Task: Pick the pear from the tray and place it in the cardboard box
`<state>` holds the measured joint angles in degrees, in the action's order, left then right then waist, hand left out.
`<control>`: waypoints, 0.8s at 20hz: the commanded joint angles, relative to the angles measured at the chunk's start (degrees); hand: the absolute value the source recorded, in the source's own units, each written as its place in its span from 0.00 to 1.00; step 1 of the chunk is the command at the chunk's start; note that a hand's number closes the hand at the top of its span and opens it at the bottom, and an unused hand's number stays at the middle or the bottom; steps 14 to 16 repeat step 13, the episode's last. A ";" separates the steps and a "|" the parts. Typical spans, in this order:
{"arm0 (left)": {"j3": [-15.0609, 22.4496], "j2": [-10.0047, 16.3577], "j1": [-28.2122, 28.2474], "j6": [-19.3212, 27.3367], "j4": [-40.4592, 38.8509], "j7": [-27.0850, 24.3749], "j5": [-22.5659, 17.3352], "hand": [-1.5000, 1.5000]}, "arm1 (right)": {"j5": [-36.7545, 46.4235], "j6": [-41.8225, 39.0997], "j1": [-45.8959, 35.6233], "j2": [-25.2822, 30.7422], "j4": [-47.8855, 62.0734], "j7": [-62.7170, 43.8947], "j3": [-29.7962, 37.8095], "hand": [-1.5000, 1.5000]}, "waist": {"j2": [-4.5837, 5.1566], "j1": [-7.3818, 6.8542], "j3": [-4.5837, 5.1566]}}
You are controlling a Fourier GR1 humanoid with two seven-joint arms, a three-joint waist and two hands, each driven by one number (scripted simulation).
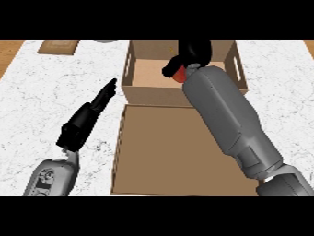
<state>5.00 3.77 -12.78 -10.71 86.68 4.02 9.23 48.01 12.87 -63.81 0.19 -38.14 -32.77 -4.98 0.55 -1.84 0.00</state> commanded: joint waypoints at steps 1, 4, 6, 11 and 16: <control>-0.72 0.62 0.66 -0.43 -2.39 -3.02 0.14 0.50 | -4.59 5.47 0.36 -0.18 4.68 6.33 1.77 0.00 | 0.01 0.12 0.01; 0.03 0.24 -0.61 -0.43 1.13 1.20 0.06 0.50 | -8.25 11.58 1.46 -0.18 4.16 12.23 6.81 0.00 | 0.26 -0.31 -0.06; -0.80 0.90 -0.29 -0.95 0.02 0.43 -0.46 0.50 | -10.85 16.35 2.79 -0.19 -1.21 14.24 8.83 0.00 | -0.07 0.62 -0.08; -0.97 1.24 2.99 -0.51 1.73 -1.24 -0.33 0.50 | -21.46 18.97 6.18 0.49 -7.67 22.70 15.46 0.00 | -0.32 0.91 -0.12; 0.90 -1.37 3.01 1.62 2.53 0.71 1.05 0.50 | -24.36 16.95 8.22 2.33 -10.05 24.56 17.00 0.00 | -0.58 1.67 -0.09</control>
